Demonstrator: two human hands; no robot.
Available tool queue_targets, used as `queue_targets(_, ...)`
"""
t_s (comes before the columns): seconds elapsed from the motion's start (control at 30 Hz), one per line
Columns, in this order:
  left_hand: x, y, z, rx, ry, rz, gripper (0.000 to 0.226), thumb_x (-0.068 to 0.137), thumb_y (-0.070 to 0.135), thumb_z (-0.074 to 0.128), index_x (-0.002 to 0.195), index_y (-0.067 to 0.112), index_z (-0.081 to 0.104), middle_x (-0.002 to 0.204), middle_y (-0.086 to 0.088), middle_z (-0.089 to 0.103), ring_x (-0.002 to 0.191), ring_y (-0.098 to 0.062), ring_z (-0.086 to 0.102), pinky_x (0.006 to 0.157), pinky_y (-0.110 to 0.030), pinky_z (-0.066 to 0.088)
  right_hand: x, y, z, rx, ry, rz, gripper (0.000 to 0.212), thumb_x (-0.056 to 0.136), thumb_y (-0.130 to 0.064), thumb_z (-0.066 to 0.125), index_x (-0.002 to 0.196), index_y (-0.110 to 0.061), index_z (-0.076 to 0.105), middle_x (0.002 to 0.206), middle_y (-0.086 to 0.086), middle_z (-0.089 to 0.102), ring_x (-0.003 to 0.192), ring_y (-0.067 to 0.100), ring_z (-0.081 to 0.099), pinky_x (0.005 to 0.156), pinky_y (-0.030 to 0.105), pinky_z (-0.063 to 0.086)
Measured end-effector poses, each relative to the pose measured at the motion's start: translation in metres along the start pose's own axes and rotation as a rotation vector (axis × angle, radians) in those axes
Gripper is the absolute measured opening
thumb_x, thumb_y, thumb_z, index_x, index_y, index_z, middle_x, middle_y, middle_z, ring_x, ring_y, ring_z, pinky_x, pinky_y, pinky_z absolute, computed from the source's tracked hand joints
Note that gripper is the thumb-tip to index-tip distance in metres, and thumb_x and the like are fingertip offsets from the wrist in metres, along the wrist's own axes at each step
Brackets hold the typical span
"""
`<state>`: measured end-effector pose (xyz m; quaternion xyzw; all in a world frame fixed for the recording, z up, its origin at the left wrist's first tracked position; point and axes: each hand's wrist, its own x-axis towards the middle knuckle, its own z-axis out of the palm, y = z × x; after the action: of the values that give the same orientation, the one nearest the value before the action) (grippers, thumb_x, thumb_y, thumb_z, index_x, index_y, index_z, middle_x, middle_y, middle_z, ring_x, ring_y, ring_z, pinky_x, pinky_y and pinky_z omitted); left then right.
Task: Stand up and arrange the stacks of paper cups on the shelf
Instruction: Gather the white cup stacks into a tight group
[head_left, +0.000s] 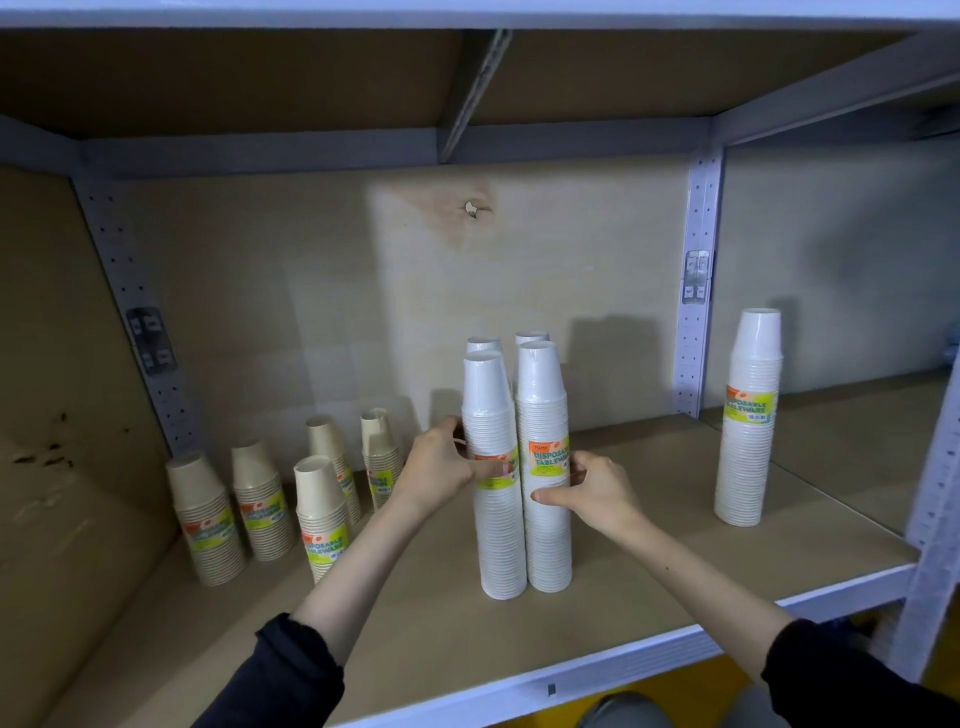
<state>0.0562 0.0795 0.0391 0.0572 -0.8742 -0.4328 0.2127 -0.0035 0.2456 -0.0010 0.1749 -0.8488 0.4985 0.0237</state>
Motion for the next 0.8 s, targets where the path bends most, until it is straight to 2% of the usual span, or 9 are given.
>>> queue_targets(0.17, 0.000, 0.003, 0.003, 0.003, 0.014, 0.011, 0.057, 0.066, 0.015, 0.083, 0.116, 0.003, 0.058, 0.099, -0.004, 0.064, 0.087, -0.017, 0.060, 0.067, -0.017, 0.048, 0.001, 0.001, 0.001, 0.000, 0.055, -0.005, 0.039, 0.064, -0.017, 0.082, 0.099, -0.007, 0.069, 0.103, 0.007, 0.074, 0.084, 0.015, 0.063, 0.074, 0.022, 0.046)
queue_targets(0.27, 0.001, 0.002, 0.005, 0.011, 0.022, 0.003, 0.058, 0.067, 0.018, 0.082, 0.117, 0.003, 0.058, 0.102, -0.005, 0.065, 0.089, -0.017, 0.061, 0.075, -0.024, 0.049, 0.001, 0.001, 0.000, -0.001, 0.038, -0.004, 0.038, 0.065, -0.016, 0.081, 0.100, -0.007, 0.069, 0.104, 0.008, 0.073, 0.082, 0.012, 0.061, 0.073, 0.020, 0.043)
queue_targets(0.4, 0.001, 0.001, 0.002, 0.015, 0.001, -0.019, 0.063, 0.065, 0.020, 0.083, 0.119, 0.003, 0.056, 0.113, -0.011, 0.067, 0.101, -0.024, 0.064, 0.090, -0.036, 0.053, 0.004, 0.000, 0.000, -0.019, 0.004, -0.002, 0.040, 0.066, -0.017, 0.080, 0.103, -0.007, 0.068, 0.106, 0.008, 0.073, 0.083, 0.011, 0.060, 0.072, 0.019, 0.041)
queue_targets(0.53, 0.000, 0.002, 0.000, 0.027, -0.014, -0.023, 0.064, 0.063, 0.019, 0.084, 0.118, 0.003, 0.056, 0.111, -0.012, 0.067, 0.102, -0.027, 0.064, 0.091, -0.041, 0.053, 0.005, 0.000, 0.000, -0.035, 0.001, 0.001, 0.040, 0.066, -0.018, 0.081, 0.102, -0.005, 0.068, 0.106, 0.009, 0.073, 0.084, 0.012, 0.060, 0.074, 0.020, 0.043)
queue_targets(0.7, 0.000, 0.005, -0.006, 0.035, -0.031, -0.023, 0.063, 0.065, 0.017, 0.084, 0.119, 0.004, 0.053, 0.111, -0.008, 0.064, 0.098, -0.021, 0.060, 0.084, -0.031, 0.049, 0.004, -0.002, -0.005, -0.033, 0.002, -0.010, 0.037, 0.066, -0.018, 0.081, 0.099, -0.005, 0.069, 0.104, 0.009, 0.073, 0.083, 0.013, 0.060, 0.074, 0.021, 0.044)
queue_targets(0.8, -0.003, 0.010, -0.010, 0.018, 0.064, 0.018, 0.067, 0.066, 0.015, 0.082, 0.124, 0.008, 0.049, 0.113, 0.000, 0.056, 0.103, -0.013, 0.051, 0.077, -0.013, 0.042, 0.004, -0.002, -0.011, -0.017, 0.017, -0.018, 0.039, 0.065, -0.016, 0.082, 0.100, -0.006, 0.069, 0.104, 0.009, 0.073, 0.090, 0.018, 0.066, 0.084, 0.027, 0.050)
